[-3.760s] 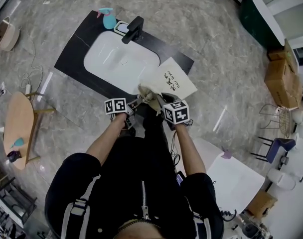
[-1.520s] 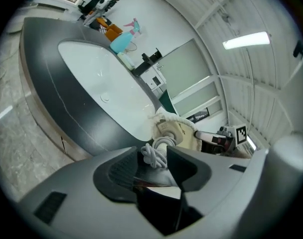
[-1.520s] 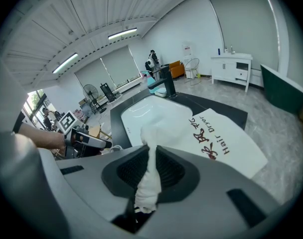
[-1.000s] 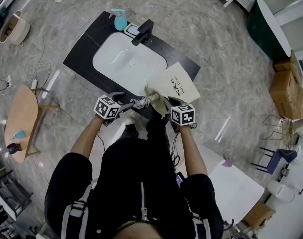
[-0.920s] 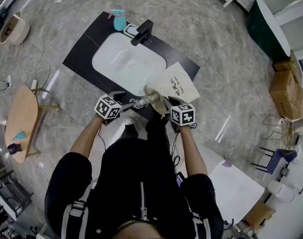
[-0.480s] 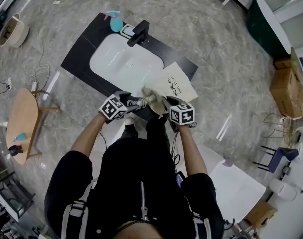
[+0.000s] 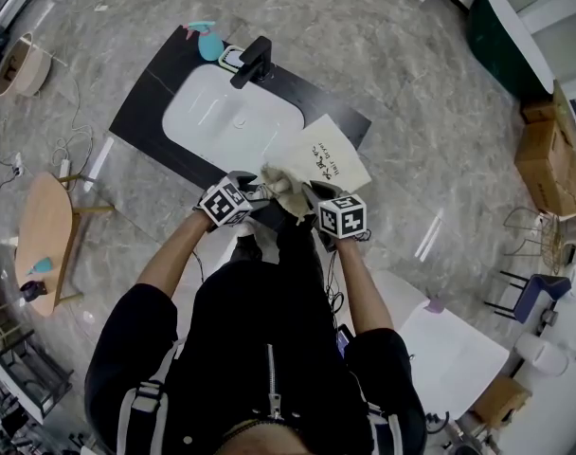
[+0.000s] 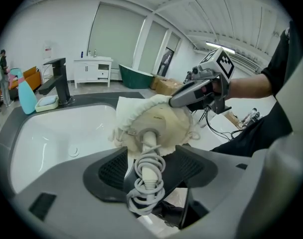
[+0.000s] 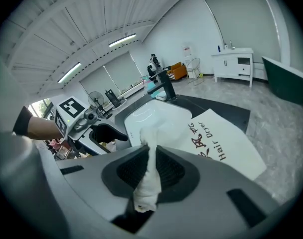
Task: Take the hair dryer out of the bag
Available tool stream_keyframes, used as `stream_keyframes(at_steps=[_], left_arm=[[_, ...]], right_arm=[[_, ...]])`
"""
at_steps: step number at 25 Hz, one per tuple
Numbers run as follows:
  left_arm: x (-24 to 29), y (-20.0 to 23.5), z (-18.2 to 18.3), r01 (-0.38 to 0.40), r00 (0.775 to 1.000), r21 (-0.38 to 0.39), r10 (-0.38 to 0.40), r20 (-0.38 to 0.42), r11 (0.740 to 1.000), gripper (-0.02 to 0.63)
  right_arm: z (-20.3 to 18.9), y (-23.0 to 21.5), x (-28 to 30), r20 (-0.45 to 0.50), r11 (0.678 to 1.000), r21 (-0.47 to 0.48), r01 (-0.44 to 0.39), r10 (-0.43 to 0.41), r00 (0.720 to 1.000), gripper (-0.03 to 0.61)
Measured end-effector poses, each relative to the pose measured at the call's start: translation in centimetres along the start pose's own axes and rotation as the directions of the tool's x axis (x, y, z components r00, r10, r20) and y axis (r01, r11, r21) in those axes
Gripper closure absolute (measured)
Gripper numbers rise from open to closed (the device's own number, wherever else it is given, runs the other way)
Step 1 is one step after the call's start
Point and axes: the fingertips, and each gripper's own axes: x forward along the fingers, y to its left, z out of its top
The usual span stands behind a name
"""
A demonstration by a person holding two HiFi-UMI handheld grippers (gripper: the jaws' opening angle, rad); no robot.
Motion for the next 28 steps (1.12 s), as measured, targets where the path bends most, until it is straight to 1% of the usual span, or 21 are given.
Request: stream_keyframes(at_steps=[8,13,20,28], left_arm=[[3.2,-0.6,-0.3,-0.007,0.995,0.061,0.013,-0.099,0.998,0.308],[5.4,-0.6,-1.2,-0.011,0.986,0.125,0.032,-0.164,0.992,0.308],[7.3,-0.4,-2.2,-0.023,0.971,0.178,0.065,-0.232,0.984,0.308],[8.4,0.0,-3.1,-0.013,0.956,0.192,0.069,-0.286,0.981,0.31]], right_arm=[[-0.1,-0.3,-0.3,0.004,1.0,0.01,-0.013,0.013,1.0,0.522],[-0.3,-0.6,-0.6,0.005,1.0,0.012,-0.02,0.02,1.0,0.521],[-0.6,-0.9,-1.0,0.002,0.999,0.014,-0.032,0.032,0.999,0.52],[-0.9,-1.1,-0.9,-0.009,0.999,0.011,-0.048,0.048,0.999,0.52]])
